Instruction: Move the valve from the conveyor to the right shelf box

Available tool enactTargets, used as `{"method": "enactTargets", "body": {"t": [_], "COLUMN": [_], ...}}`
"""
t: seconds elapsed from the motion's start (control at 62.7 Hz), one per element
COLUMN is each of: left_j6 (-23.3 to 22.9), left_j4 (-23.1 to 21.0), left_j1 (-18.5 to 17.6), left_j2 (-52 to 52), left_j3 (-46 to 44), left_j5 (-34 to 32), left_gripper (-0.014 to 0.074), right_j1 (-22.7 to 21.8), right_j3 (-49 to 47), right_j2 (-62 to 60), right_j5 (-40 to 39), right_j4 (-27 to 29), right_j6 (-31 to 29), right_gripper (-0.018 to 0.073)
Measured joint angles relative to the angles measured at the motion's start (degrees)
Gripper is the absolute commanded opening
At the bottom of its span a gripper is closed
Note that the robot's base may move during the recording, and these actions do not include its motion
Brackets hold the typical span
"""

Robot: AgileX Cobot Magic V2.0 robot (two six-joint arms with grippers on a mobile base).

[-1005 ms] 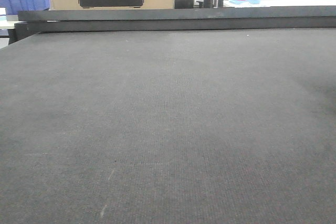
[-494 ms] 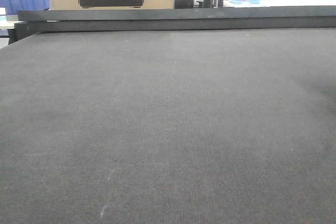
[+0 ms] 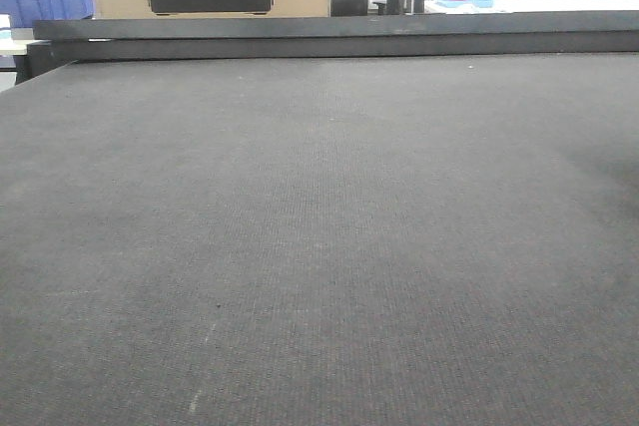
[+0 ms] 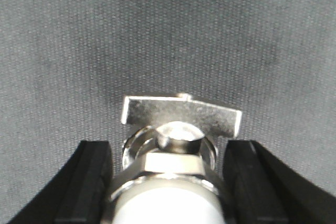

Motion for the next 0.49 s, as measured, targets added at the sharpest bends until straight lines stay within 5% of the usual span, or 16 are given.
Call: {"method": "enactTargets", "body": {"t": [0.112,0.494], "left_j6": [0.0,0.1], "left_j4": [0.0,0.0], "left_j1": [0.0,0.0], "left_j2": [2.8,12.2], "left_j3": [0.0,-0.1], "left_j5": [0.1,-1.9], "left_gripper": [0.0539,0.0473], "right_j1": [0.0,0.0], "right_j3": [0.0,0.0], "right_j2": [0.0,0.0], "right_j5": [0.0,0.0], "right_j4": [0.0,0.1], "right_j6": [0.0,0.0], "right_gripper": [-0.0162,-0.0162]}}
